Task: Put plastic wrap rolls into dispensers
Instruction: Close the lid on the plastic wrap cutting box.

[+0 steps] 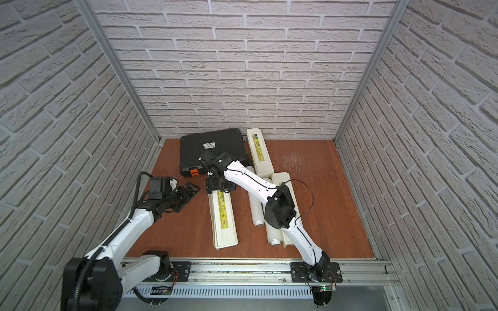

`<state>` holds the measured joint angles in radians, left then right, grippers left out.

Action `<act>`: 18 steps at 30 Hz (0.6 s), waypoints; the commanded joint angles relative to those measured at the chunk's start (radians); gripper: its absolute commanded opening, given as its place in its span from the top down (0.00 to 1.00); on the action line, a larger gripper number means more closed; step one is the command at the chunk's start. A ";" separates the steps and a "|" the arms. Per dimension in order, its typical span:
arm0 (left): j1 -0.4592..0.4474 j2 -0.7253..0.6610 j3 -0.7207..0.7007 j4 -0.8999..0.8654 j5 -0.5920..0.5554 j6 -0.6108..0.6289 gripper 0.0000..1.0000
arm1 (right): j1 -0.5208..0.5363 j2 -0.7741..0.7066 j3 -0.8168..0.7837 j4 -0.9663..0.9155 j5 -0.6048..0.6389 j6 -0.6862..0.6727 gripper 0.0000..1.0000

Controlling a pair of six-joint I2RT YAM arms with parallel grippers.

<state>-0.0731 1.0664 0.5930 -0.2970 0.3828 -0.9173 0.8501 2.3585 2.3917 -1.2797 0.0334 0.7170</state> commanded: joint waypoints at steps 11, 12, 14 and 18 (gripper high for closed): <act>0.000 -0.006 -0.067 0.026 0.066 -0.017 0.02 | 0.011 0.065 0.017 0.180 -0.076 0.038 0.14; 0.000 0.006 -0.065 0.026 0.067 -0.014 0.02 | 0.011 0.071 0.020 0.181 -0.078 0.038 0.13; 0.000 0.025 -0.065 0.033 0.067 -0.013 0.02 | 0.009 0.077 0.021 0.184 -0.081 0.029 0.10; 0.001 0.059 -0.064 0.045 0.061 -0.020 0.02 | 0.009 0.085 0.020 0.181 -0.072 0.032 0.00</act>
<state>-0.0731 1.1110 0.5354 -0.2832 0.4339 -0.9298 0.8520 2.4325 2.3920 -1.1500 -0.0246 0.7307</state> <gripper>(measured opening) 0.983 0.998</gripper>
